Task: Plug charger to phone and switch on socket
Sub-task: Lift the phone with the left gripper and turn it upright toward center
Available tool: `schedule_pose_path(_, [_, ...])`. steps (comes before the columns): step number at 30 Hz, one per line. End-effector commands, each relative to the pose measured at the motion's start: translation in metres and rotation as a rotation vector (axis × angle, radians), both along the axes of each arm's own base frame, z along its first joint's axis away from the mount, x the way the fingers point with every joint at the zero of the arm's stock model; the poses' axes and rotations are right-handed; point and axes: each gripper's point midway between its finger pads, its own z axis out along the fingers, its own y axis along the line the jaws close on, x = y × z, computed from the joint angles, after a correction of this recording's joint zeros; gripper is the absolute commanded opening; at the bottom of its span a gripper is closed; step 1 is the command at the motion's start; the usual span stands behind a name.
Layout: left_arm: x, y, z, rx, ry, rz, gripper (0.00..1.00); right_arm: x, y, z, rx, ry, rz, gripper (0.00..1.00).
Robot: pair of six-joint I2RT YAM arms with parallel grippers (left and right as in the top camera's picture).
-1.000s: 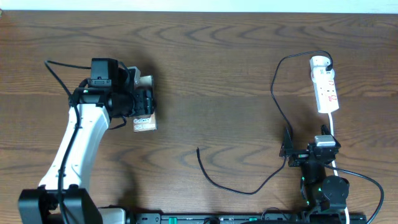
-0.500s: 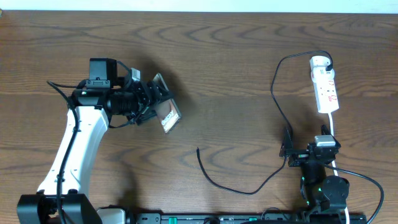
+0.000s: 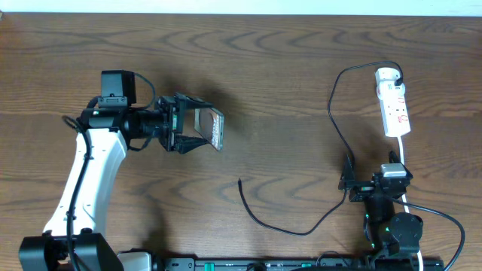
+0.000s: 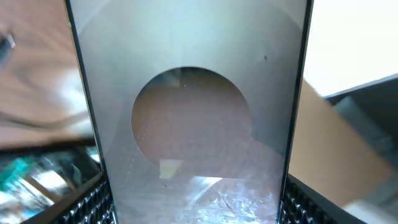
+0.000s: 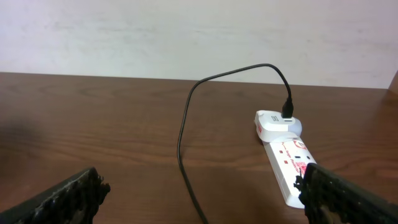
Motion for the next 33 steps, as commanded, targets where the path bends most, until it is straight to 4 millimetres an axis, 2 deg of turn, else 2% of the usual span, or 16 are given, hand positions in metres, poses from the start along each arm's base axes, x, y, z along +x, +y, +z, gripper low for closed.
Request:
schedule_pose_path(1, [-0.006,-0.004,0.021,-0.144,0.187,0.06,0.07,0.0,0.001,0.0,-0.008,0.0,0.005,0.99])
schedule_pose_path(5, [-0.006,-0.003,0.021,-0.16,0.258,0.09,0.07,0.0,0.001,0.0,-0.008,0.0,0.005,0.99])
schedule_pose_path(19, [-0.005,-0.002,0.019,-0.149,0.277,0.107,0.07,0.0,0.001,0.0,-0.008,0.0,0.005,0.99])
schedule_pose_path(27, [0.002,0.006,0.004,-0.037,0.183,0.122,0.07,0.0,0.001,0.0,-0.008,0.0,0.005,0.99])
schedule_pose_path(33, [0.008,0.019,-0.016,0.14,0.028,0.099,0.07,0.0,0.001,0.0,-0.008,0.0,0.005,0.99])
